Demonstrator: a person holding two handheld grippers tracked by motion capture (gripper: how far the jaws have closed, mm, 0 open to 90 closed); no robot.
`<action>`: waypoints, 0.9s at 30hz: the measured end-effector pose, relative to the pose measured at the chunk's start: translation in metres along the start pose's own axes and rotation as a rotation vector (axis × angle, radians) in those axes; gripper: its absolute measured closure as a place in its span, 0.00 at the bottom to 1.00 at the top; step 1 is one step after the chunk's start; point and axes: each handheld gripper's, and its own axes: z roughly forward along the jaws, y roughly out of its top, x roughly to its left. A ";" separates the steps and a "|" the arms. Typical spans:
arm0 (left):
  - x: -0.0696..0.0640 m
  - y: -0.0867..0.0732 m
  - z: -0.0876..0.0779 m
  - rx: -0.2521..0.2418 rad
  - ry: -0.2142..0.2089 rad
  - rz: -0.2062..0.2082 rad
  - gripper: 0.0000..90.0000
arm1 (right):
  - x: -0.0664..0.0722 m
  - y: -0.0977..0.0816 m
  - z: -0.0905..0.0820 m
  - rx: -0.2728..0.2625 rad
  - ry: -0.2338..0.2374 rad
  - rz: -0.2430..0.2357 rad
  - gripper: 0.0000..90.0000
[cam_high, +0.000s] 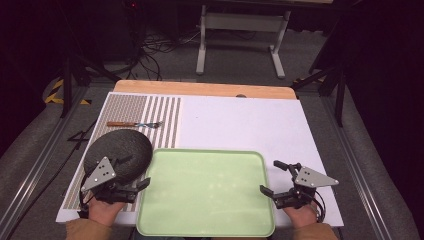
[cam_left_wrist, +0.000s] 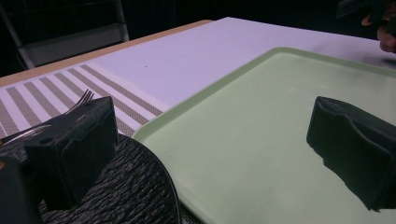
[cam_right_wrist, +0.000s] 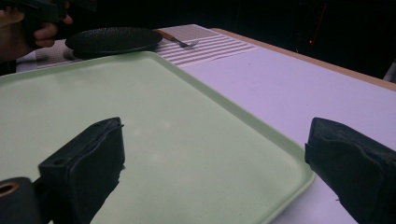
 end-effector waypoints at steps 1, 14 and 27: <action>0.000 0.000 0.000 0.000 0.000 0.002 0.04 | 0.000 0.000 0.000 -0.001 0.001 0.000 0.06; 0.005 0.001 -0.001 -0.004 -0.021 -0.011 0.04 | 0.002 0.000 -0.001 -0.005 0.001 -0.005 0.06; 0.005 0.015 -0.001 0.060 -0.035 0.056 0.08 | 0.001 0.000 -0.003 -0.008 0.008 0.000 0.07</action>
